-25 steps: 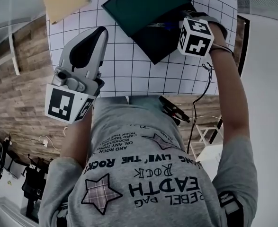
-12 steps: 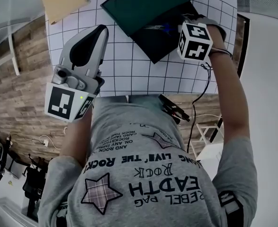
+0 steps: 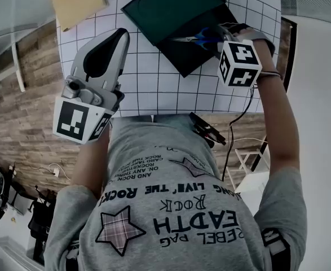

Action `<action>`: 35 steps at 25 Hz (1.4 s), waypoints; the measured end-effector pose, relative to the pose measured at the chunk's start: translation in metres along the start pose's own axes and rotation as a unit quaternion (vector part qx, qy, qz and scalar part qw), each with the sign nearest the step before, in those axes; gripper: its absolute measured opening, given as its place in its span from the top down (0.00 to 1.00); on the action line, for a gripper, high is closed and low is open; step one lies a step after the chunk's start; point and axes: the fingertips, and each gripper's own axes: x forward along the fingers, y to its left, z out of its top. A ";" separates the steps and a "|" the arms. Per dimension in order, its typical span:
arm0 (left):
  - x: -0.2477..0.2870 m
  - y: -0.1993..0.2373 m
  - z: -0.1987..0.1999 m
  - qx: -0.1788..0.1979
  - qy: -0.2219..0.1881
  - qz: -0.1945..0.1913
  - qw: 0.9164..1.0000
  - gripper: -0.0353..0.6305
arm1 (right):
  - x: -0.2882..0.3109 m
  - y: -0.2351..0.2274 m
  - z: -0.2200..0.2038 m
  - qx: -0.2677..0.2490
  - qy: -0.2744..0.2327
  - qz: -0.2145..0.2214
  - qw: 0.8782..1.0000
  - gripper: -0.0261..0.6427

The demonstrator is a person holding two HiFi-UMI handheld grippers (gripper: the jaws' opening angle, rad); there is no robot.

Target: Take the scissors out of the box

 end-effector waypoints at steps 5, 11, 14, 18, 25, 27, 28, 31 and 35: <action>-0.001 -0.003 0.006 0.004 -0.002 -0.004 1.000 0.93 | -0.012 0.009 0.005 -0.007 -0.008 -0.008 1.000 0.82; -0.003 -0.008 0.014 0.010 -0.007 -0.009 1.000 0.93 | -0.029 0.013 0.010 -0.003 -0.021 -0.030 0.999 0.82; -0.005 -0.010 0.018 0.014 -0.010 -0.011 1.000 0.93 | -0.038 0.013 0.014 0.007 -0.032 -0.042 0.999 0.82; -0.007 -0.009 0.024 0.019 -0.013 -0.012 1.000 0.93 | -0.050 0.011 0.021 0.023 -0.050 -0.064 0.996 0.82; -0.017 -0.008 0.033 0.026 -0.019 -0.009 0.999 0.93 | -0.081 0.008 0.041 0.071 -0.093 -0.111 0.987 0.82; -0.018 -0.005 0.037 0.028 -0.023 -0.007 0.999 0.93 | -0.089 0.005 0.047 0.087 -0.106 -0.126 0.982 0.82; -0.018 -0.003 0.039 0.029 -0.025 -0.006 0.999 0.93 | -0.093 0.004 0.049 0.098 -0.114 -0.133 0.980 0.82; -0.018 0.000 0.046 0.036 -0.031 -0.004 0.999 0.93 | -0.103 0.001 0.054 0.142 -0.141 -0.157 0.967 0.82; -0.020 0.006 0.058 0.046 -0.041 -0.001 0.998 0.93 | -0.114 -0.004 0.056 0.195 -0.169 -0.185 0.948 0.82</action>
